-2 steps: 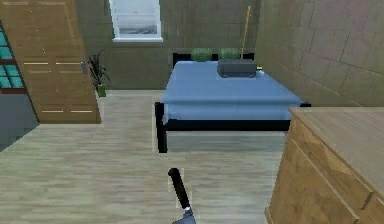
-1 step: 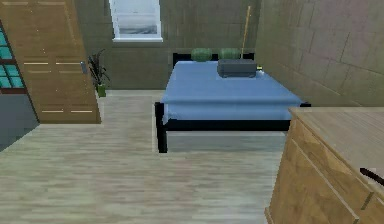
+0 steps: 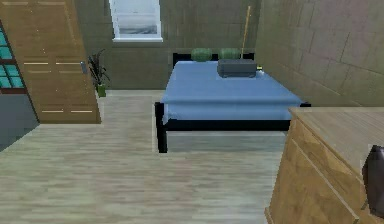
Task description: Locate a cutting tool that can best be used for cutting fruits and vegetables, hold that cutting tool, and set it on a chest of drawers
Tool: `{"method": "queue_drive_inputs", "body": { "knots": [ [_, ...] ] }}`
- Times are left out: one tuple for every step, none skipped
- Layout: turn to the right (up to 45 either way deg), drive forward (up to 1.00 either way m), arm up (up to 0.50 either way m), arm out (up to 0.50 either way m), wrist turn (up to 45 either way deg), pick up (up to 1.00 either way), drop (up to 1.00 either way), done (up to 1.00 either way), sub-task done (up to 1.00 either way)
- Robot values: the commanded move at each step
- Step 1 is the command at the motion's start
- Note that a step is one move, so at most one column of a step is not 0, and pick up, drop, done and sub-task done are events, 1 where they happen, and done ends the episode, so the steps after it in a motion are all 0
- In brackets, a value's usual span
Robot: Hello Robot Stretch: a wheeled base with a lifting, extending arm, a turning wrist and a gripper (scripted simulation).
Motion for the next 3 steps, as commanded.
{"method": "queue_drive_inputs", "body": {
  "knots": [
    [0.0,0.0,0.0,0.0,45.0,0.0,0.0,0.0,0.0],
    [0.0,0.0,0.0,0.0,33.0,0.0,0.0,0.0,0.0],
    [0.0,0.0,-0.12,0.0,0.0,0.0,0.0,0.0,0.0]
  ]
}}
